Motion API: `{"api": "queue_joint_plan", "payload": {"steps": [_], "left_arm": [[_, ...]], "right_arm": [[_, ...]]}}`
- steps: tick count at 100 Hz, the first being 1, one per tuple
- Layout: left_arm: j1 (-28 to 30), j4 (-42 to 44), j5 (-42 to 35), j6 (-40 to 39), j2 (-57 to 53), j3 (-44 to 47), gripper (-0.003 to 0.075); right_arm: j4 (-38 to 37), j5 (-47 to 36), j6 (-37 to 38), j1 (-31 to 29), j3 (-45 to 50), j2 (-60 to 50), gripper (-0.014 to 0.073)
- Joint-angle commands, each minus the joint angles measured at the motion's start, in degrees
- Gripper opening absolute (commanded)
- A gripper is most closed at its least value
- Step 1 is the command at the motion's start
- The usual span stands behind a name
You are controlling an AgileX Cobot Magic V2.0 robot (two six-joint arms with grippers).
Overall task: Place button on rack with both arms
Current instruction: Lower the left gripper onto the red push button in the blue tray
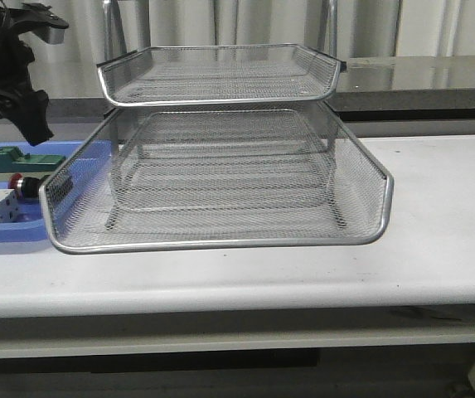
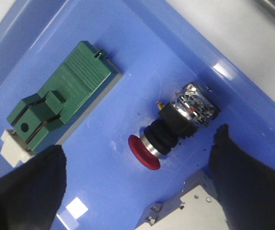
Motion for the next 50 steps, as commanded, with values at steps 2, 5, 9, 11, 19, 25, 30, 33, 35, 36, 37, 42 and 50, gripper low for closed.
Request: {"api": "queue_joint_plan", "payload": {"steps": [2, 5, 9, 11, 19, 25, 30, 33, 35, 36, 37, 42, 50], "left_arm": [[0.43, -1.98, -1.93, 2.41, -2.67, -2.06, 0.0586], [0.44, -2.01, -1.94, 2.78, -2.23, -2.06, 0.0586], [0.44, -2.12, -1.94, 2.76, -1.77, -2.06, 0.0586], [0.44, -2.11, -1.94, 2.76, -1.50, -2.06, 0.0586], [0.44, -2.11, -1.94, 3.36, -0.21, -2.06, 0.0586], [0.44, -2.88, -1.94, 4.15, 0.56, -2.06, 0.0586], [0.44, -3.04, -1.94, 4.15, 1.24, -2.06, 0.0586], [0.44, -3.04, -2.05, 4.15, 1.55, -2.06, 0.0586], [0.44, -3.14, -2.05, 4.15, 1.91, -2.06, 0.0586], [0.44, -3.14, -2.05, 4.15, 1.99, -2.06, 0.0586], [0.44, -3.14, -2.05, 4.15, 2.04, -2.06, 0.0586], [0.44, -3.04, -1.95, 4.23, 2.40, -2.06, 0.0586], [0.44, -3.04, -2.20, 4.84, 2.84, -2.06, 0.0586]], "right_arm": [[-0.63, -3.78, -0.55, -0.23, -1.67, 0.46, -0.0071], [-0.63, -3.78, -0.55, -0.23, -1.67, 0.46, -0.0071], [-0.63, -3.78, -0.55, -0.23, -1.67, 0.46, -0.0071], [-0.63, -3.78, -0.55, -0.23, -1.67, 0.46, -0.0071], [-0.63, -3.78, -0.55, -0.23, -1.67, 0.46, -0.0071], [-0.63, -3.78, -0.55, -0.23, -1.67, 0.46, -0.0071], [-0.63, -3.78, -0.55, -0.23, -1.67, 0.46, -0.0071], [-0.63, -3.78, -0.55, -0.23, -1.67, 0.46, -0.0071], [-0.63, -3.78, -0.55, -0.23, -1.67, 0.46, -0.0071], [-0.63, -3.78, -0.55, -0.23, -1.67, 0.46, -0.0071], [-0.63, -3.78, -0.55, -0.23, -1.67, 0.46, -0.0071], [-0.63, -3.78, -0.55, -0.23, -1.67, 0.46, -0.0071], [-0.63, -3.78, -0.55, -0.23, -1.67, 0.46, -0.0071]]}}
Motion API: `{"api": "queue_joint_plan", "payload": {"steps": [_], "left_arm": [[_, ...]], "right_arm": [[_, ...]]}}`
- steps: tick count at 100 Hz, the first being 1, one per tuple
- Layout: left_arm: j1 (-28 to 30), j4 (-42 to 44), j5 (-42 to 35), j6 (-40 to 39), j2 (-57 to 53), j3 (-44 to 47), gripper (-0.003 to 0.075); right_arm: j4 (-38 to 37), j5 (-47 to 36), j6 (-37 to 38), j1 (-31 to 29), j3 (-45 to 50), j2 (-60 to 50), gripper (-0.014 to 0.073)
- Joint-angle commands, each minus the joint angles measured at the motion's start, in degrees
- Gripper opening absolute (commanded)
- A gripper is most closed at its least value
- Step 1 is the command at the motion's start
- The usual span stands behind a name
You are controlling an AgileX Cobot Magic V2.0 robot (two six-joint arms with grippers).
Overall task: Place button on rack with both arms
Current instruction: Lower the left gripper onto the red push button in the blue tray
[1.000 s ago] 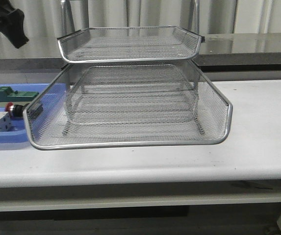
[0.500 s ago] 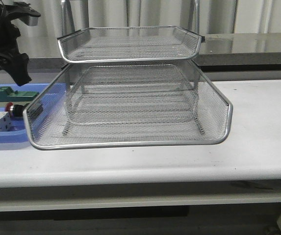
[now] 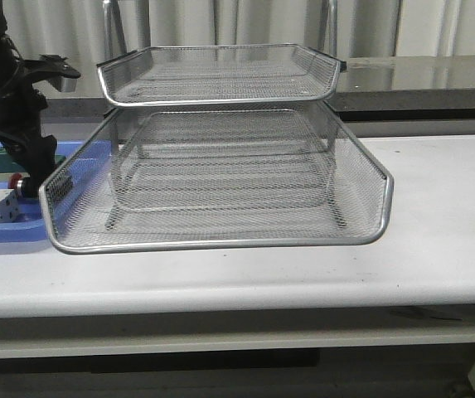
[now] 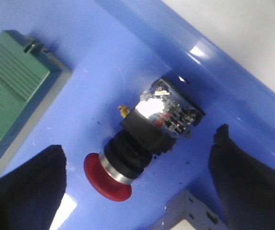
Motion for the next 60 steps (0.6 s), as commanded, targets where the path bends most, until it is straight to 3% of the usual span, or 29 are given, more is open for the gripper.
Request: {"api": "queue_joint_plan", "payload": {"steps": [1, 60], "left_arm": [[0.40, -0.78, -1.99, 0.99, -3.37, -1.85, 0.0586], [0.86, -2.95, -4.77, 1.52, -0.01, -1.85, 0.0585]], "right_arm": [[-0.63, -3.78, -0.55, -0.23, -1.67, 0.46, -0.0071], [-0.63, -3.78, -0.55, -0.23, -1.67, 0.46, -0.0071]]}}
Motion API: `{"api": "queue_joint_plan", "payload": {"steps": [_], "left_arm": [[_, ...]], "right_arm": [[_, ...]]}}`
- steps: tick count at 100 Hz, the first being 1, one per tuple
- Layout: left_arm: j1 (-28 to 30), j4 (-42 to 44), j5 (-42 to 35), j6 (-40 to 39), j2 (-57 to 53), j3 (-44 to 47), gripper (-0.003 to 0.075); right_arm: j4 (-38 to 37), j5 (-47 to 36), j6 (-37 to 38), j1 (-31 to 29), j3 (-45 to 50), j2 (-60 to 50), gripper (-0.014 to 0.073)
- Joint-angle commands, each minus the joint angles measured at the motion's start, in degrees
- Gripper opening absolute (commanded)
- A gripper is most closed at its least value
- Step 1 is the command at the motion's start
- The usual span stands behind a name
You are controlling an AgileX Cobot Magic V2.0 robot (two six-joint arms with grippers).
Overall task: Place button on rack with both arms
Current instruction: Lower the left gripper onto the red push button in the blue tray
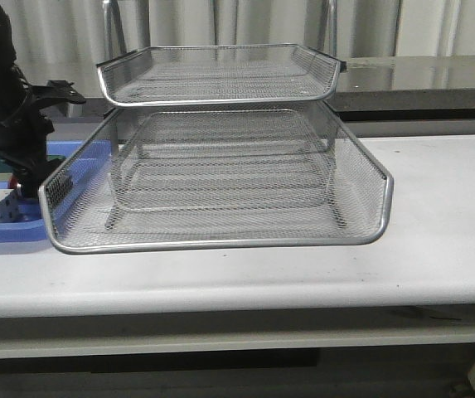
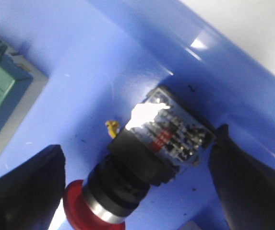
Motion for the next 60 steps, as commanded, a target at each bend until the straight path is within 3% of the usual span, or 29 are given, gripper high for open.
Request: {"api": "queue_joint_plan", "payload": {"steps": [1, 24, 32, 60], "left_arm": [[0.62, -2.01, -1.90, 0.06, -3.46, -1.85, 0.0585], [0.77, -2.15, -1.80, 0.06, -3.19, -1.85, 0.0584], [0.77, -2.23, -1.68, 0.06, -3.19, -1.85, 0.0549], [0.77, -2.12, -1.46, 0.06, -3.19, -2.13, 0.0090]], "right_arm": [[-0.63, -3.78, -0.55, -0.23, -1.67, 0.46, -0.0071], [-0.63, -3.78, -0.55, -0.23, -1.67, 0.46, -0.0071], [-0.63, -3.78, -0.55, -0.23, -1.67, 0.46, -0.0071], [-0.63, -3.78, -0.55, -0.23, -1.67, 0.46, -0.0071]]}}
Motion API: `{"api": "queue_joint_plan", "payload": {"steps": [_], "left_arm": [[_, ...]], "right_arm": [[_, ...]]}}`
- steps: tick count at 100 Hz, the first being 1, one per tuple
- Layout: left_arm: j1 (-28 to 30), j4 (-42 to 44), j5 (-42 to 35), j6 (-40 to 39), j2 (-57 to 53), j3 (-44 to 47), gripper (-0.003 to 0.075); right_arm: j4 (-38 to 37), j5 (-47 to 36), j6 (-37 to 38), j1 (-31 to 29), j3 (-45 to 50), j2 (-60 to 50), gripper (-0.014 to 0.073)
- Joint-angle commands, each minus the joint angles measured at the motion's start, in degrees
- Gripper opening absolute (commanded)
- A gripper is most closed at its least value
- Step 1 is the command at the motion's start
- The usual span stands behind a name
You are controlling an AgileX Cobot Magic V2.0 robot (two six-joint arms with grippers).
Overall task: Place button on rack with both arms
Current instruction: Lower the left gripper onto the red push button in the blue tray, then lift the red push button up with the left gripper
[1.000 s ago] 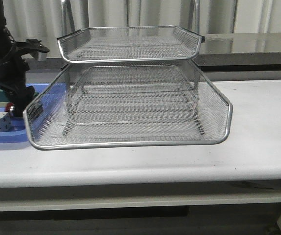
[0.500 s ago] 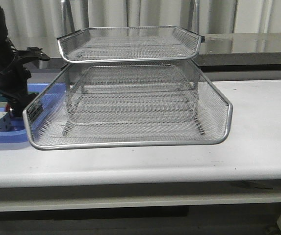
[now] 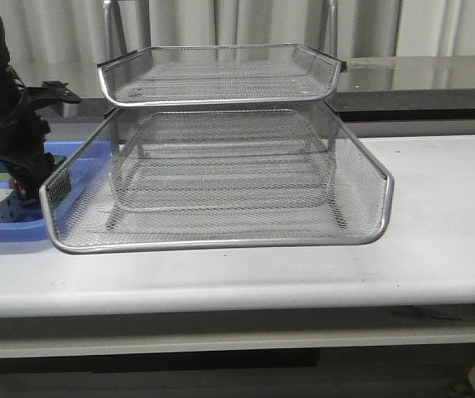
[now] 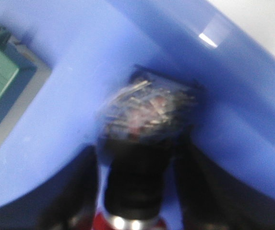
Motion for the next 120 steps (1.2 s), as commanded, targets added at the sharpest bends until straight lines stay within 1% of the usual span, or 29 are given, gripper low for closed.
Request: {"api": "queue_joint_plan", "payload": {"steps": [1, 8, 15, 22, 31, 46, 54, 63, 83, 95, 107, 120], "left_arm": [[0.06, -0.75, -1.21, 0.06, -3.53, -2.17, 0.0074], [0.06, -0.75, -0.43, 0.06, -3.53, -3.06, 0.0015], [0.06, -0.75, 1.52, -0.18, -3.53, -5.13, -0.0011], [0.06, -0.86, 4.01, -0.64, -3.53, -8.18, -0.0013], [0.06, -0.86, 7.91, -3.06, -3.53, -13.31, -0.0013], [0.06, -0.86, 16.79, -7.40, -3.53, -23.40, -0.0013], [0.06, -0.23, 16.66, -12.32, -4.23, -27.88, -0.0013], [0.06, -0.23, 16.66, -13.06, -6.35, -30.46, -0.0013], [-0.16, -0.23, 16.66, -17.30, -13.90, -30.45, -0.0013], [-0.83, -0.23, 16.66, -19.09, -18.75, -28.81, -0.0013], [-2.59, -0.23, 16.66, -19.18, -24.49, -24.31, -0.0013], [-5.24, -0.23, 16.66, -19.18, -31.69, -15.94, -0.0013]], "right_arm": [[-0.63, -3.78, -0.55, -0.23, -1.67, 0.46, -0.0071], [-0.63, -3.78, -0.55, -0.23, -1.67, 0.46, -0.0071], [-0.63, -3.78, -0.55, -0.23, -1.67, 0.46, -0.0071], [-0.63, -3.78, -0.55, -0.23, -1.67, 0.46, -0.0071], [-0.63, -3.78, -0.55, -0.23, -1.67, 0.46, -0.0071], [-0.63, -3.78, -0.55, -0.23, -1.67, 0.46, -0.0071], [-0.63, -3.78, -0.55, -0.23, -1.67, 0.46, -0.0071], [-0.63, -3.78, -0.55, -0.23, -1.67, 0.46, -0.0071], [-0.63, -3.78, -0.55, -0.23, -1.67, 0.46, -0.0071], [-0.63, -3.78, -0.55, -0.23, -1.67, 0.46, -0.0071], [-0.63, -3.78, -0.55, -0.23, -1.67, 0.46, -0.0071], [-0.63, -3.78, -0.55, -0.23, -1.67, 0.46, -0.0071]]}}
